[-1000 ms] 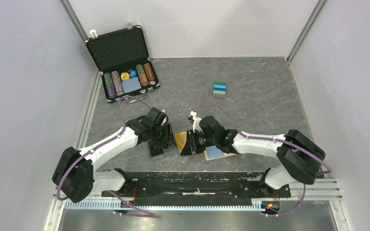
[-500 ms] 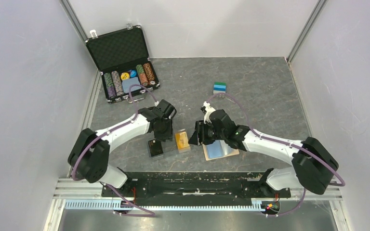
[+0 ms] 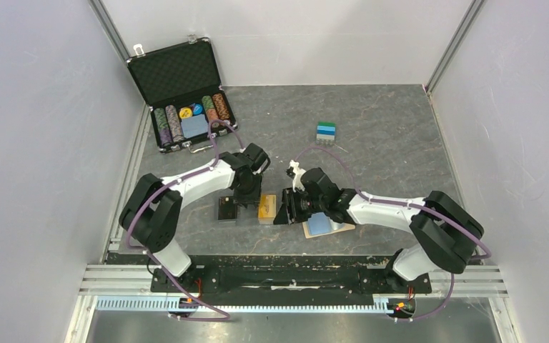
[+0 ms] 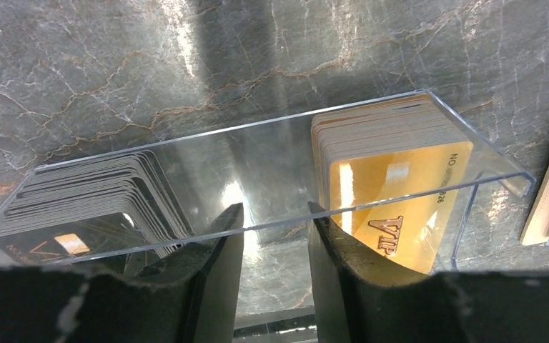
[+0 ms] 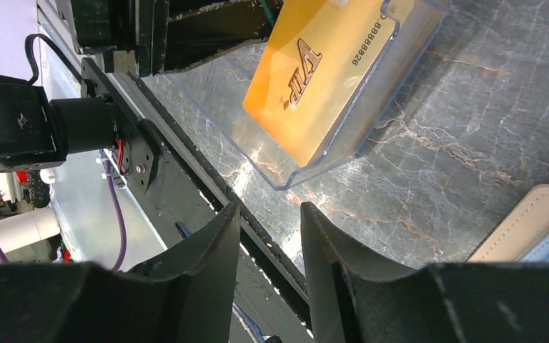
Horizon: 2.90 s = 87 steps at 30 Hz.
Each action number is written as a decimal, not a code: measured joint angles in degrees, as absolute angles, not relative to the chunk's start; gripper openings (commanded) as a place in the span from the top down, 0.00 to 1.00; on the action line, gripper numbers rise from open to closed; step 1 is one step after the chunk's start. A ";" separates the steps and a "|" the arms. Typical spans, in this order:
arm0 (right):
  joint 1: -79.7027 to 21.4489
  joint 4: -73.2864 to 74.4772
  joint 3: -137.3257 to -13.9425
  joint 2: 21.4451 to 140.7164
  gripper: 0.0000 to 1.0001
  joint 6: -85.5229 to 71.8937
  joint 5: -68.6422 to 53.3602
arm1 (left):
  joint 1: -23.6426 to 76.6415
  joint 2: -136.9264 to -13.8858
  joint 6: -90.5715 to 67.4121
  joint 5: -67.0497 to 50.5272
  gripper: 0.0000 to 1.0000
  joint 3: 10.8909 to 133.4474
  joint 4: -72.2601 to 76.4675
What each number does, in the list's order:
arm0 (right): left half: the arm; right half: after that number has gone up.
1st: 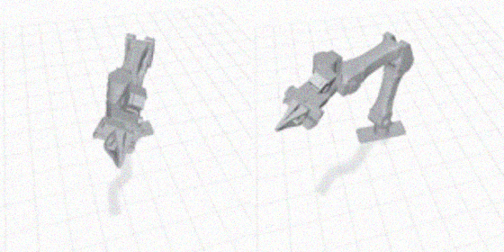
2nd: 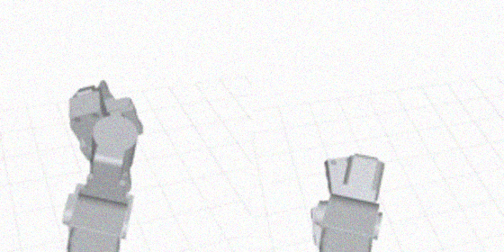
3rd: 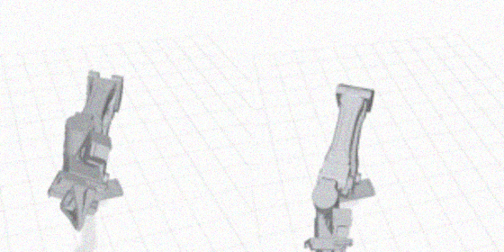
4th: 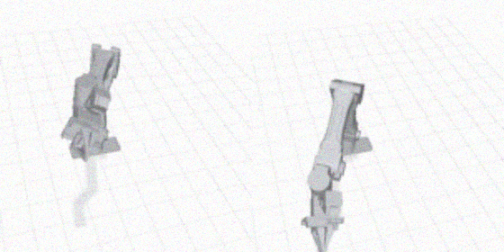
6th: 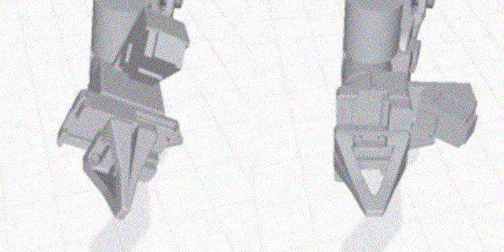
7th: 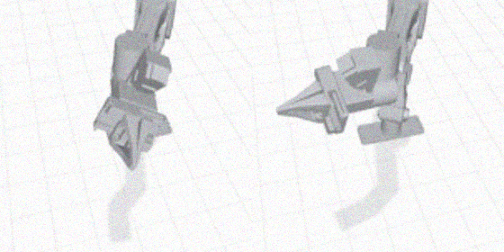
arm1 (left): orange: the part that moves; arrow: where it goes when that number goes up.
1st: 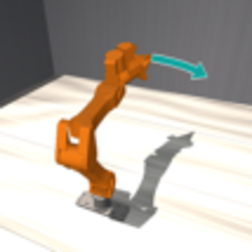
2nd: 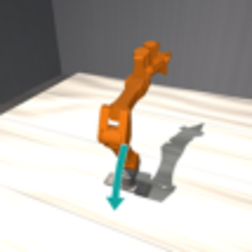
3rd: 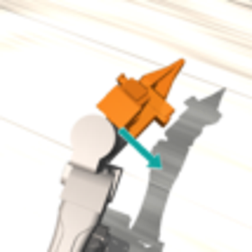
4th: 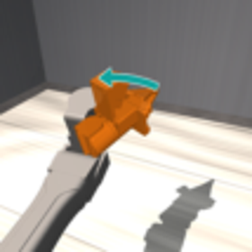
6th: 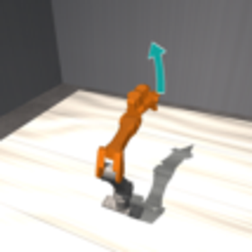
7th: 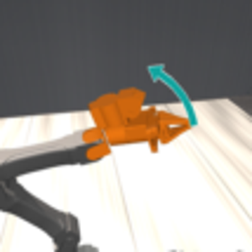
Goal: Put the credit cards into the card holder
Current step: Move the storage box to the center of the board, then pick up the credit card from the storage box.
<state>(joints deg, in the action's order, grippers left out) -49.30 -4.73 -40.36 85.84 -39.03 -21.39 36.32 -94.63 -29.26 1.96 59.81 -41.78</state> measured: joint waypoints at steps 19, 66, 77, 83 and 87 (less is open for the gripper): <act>-48.84 -6.31 -35.81 80.20 0.71 -40.93 -18.15 | 35.68 -77.82 -37.45 -12.14 0.55 43.88 -27.97; -48.84 -9.02 -34.74 81.49 0.79 -41.95 -20.56 | 40.97 -84.60 -37.04 1.50 0.54 53.58 -37.63; -48.84 -9.02 -34.74 81.49 0.79 -41.93 -20.73 | 40.97 -86.63 -37.04 -0.64 0.97 53.71 -35.24; -48.84 -8.99 -34.74 81.60 0.79 -41.91 -20.75 | 40.93 -86.59 -37.04 -0.05 0.98 54.06 -35.97; -48.84 -8.97 -34.74 81.97 0.79 -41.80 -20.78 | 40.97 -86.43 -37.04 -0.01 0.98 54.06 -35.99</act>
<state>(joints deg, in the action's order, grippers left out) -48.84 -8.97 -34.74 81.97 -41.80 -20.78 40.97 -86.43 -37.04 -0.01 54.06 -35.99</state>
